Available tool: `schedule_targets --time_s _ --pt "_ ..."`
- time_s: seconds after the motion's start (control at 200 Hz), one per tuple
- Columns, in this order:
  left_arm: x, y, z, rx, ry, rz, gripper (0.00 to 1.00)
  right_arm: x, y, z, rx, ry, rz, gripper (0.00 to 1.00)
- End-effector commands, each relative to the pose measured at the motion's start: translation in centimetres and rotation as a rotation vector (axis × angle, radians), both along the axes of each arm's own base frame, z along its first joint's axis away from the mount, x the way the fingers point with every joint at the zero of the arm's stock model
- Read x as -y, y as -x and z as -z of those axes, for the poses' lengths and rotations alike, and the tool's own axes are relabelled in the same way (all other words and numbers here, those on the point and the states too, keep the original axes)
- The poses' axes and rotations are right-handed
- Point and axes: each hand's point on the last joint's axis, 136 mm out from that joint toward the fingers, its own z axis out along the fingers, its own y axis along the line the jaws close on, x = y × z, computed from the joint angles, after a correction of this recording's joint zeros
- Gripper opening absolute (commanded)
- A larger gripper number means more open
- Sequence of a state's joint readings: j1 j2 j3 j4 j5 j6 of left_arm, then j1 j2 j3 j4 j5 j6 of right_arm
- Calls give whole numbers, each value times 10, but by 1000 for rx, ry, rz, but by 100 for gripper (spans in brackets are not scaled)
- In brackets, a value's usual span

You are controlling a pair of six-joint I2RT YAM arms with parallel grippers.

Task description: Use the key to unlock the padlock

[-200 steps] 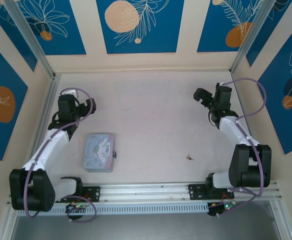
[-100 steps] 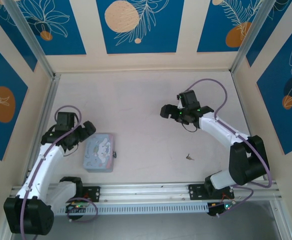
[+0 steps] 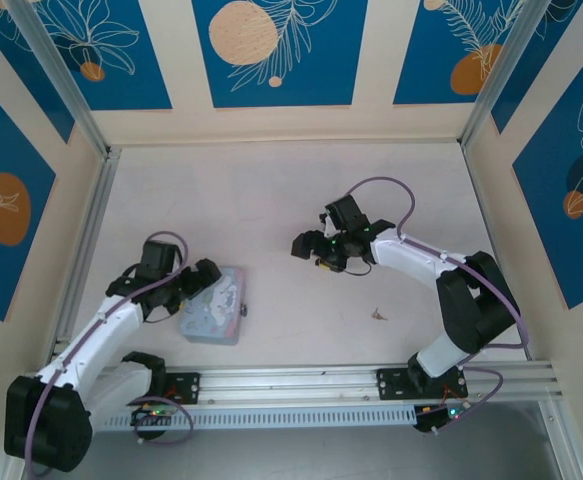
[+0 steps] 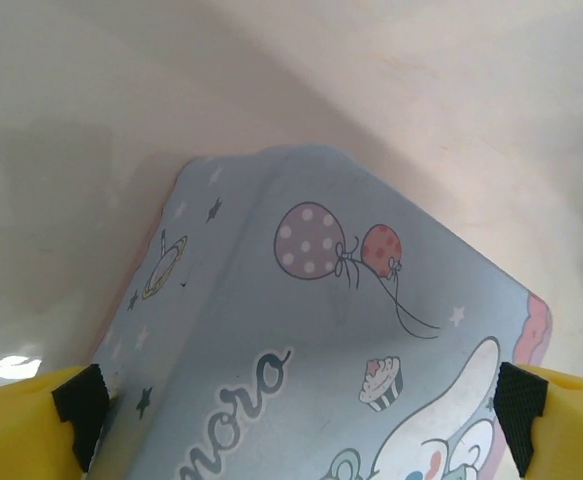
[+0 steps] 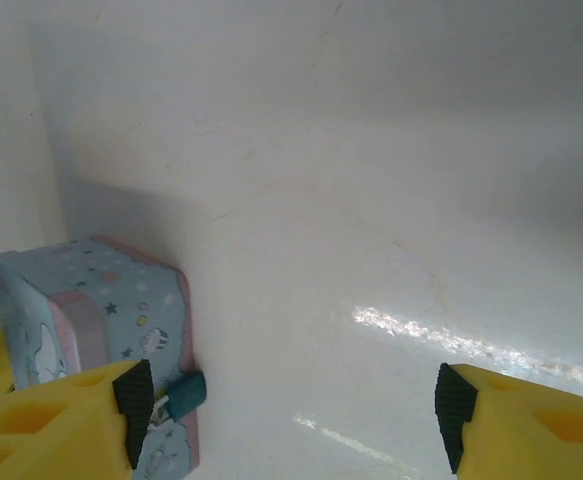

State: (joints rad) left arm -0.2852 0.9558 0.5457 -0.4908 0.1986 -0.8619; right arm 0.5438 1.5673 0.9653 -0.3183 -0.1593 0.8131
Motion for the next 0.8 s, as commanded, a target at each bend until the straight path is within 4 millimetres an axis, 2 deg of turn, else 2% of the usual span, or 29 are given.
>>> schedule_targets --time_s 0.0,0.225,0.3,0.39,0.49,0.57,0.665,0.795 --pt "32 -16 -9 54 92 3 100 2 10 -4 -38 -33 15 76" --pt "107 -48 -13 113 88 95 100 26 21 -11 -41 -12 68 78" --pt "132 -66 -17 127 97 126 100 30 31 -13 -47 -10 64 78" --pt "150 -90 -27 151 93 140 100 35 44 -14 -48 -2 58 79" --pt "152 -114 -46 167 57 145 100 39 58 -14 -58 4 50 79" --pt "145 -119 -60 166 24 147 100 39 70 -13 -67 12 37 81" --pt "130 -106 -68 116 -41 171 100 35 84 -12 -73 18 8 82" --pt "105 -69 -67 41 -94 188 100 29 93 -7 -73 41 -20 83"
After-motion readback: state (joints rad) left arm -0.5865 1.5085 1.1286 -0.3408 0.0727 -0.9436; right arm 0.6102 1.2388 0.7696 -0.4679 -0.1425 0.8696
